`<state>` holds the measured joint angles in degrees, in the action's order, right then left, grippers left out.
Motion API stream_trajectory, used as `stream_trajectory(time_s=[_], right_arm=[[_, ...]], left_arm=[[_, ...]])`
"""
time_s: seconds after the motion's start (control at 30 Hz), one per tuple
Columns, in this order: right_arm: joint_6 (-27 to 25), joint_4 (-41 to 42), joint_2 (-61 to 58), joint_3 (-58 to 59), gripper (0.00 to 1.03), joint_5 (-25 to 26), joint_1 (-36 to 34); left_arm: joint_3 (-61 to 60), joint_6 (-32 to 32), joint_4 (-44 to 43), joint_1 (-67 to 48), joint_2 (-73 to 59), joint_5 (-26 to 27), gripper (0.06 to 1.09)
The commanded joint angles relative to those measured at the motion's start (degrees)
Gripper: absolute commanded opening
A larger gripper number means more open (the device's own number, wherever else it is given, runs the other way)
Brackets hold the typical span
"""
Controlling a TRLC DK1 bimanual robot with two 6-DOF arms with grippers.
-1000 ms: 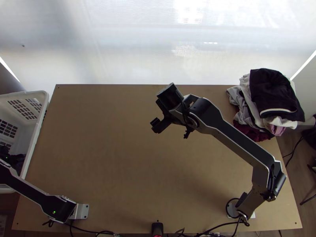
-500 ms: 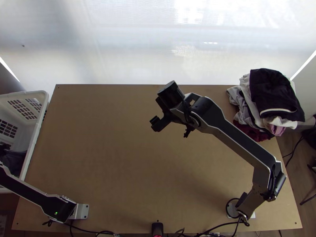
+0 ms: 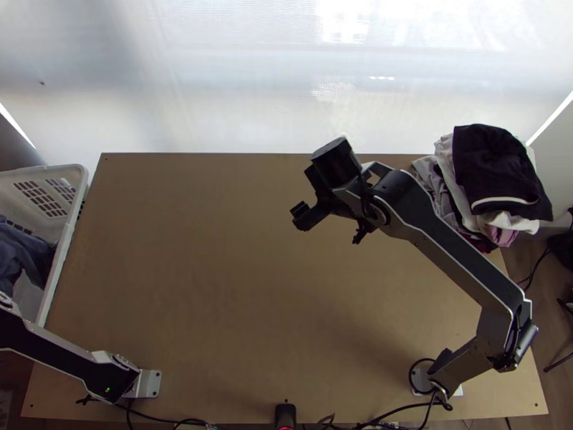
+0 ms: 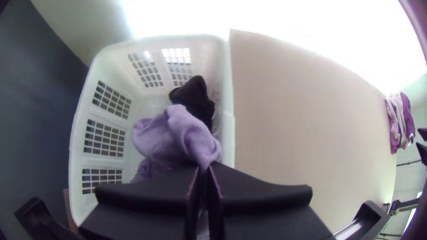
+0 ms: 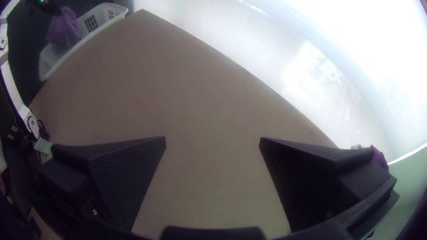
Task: Fold the t-shirt
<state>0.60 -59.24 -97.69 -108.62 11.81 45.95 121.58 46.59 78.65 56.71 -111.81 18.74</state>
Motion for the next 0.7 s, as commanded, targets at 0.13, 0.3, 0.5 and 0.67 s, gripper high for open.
stream_trajectory(time_s=[0.13, 0.3, 0.5, 0.67], right_arm=[[-0.4, -0.1, 9.7, 10.0, 0.98, 0.0, -5.3], [-0.4, -0.1, 16.3, 16.2, 0.98, -0.1, -9.9], [-0.5, -0.4, 25.5, 25.7, 0.98, -0.4, -14.0], [-0.5, -1.7, 32.8, 33.1, 0.98, -0.7, -17.3]], left_arm=[[-17.5, -1.5, 1.3, -18.6, 30.4, 5.1, 0.10], [-26.3, -8.1, 1.2, -38.9, 43.4, 3.9, 0.10], [-42.5, -21.2, -8.0, -69.6, 55.8, -5.0, 0.10], [-51.9, -30.5, -18.1, -92.6, 58.2, -15.6, 0.10]])
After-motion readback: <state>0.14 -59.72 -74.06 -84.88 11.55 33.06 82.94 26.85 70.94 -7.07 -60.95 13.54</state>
